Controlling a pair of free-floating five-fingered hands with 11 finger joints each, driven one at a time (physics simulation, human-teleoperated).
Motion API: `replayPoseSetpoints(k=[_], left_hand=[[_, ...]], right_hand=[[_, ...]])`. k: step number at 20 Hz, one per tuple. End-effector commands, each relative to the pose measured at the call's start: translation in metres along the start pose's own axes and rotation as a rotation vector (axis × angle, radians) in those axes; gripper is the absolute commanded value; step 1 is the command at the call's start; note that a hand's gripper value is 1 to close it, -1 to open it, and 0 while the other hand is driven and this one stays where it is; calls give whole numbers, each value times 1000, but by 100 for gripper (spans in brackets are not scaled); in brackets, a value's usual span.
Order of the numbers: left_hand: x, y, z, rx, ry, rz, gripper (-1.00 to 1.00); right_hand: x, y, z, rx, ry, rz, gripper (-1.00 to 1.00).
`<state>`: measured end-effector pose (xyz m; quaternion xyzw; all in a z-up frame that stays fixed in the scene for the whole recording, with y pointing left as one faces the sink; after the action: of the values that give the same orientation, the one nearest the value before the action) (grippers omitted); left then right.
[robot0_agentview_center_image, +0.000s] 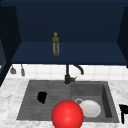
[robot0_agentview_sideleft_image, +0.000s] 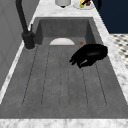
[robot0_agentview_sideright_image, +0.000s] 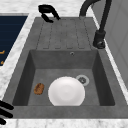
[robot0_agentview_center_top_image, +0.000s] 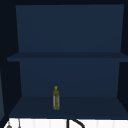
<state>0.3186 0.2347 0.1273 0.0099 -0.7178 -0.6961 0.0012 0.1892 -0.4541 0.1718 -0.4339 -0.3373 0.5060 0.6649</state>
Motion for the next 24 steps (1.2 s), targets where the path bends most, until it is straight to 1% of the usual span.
replayPoseSetpoints(k=[1,6,14,17,18,19,20,21,22,23,24], left_hand=[[0,0,0,0,0,0,0],[0,0,0,0,0,0,0],[0,0,0,0,0,0,0],[0,0,0,0,0,0,0],[0,0,0,0,0,0,0],[0,0,0,0,0,0,0],[0,0,0,0,0,0,0],[0,0,0,0,0,0,0],[0,0,0,0,0,0,0],[0,0,0,0,0,0,0],[0,0,0,0,0,0,0]], right_hand=[[23,22,12,-27,-32,11,-100],[60,37,22,-9,-20,7,-100],[115,63,42,-6,-29,9,-100],[133,68,58,-22,-6,14,-100],[138,69,61,-30,-4,9,-100],[137,68,66,-59,6,-22,-100],[140,68,71,-75,14,-38,-100],[151,73,72,-40,-2,-33,-100],[163,75,76,-34,-13,-19,-100],[167,76,79,-33,-11,-17,-100],[171,77,81,-13,-9,-7,-100]])
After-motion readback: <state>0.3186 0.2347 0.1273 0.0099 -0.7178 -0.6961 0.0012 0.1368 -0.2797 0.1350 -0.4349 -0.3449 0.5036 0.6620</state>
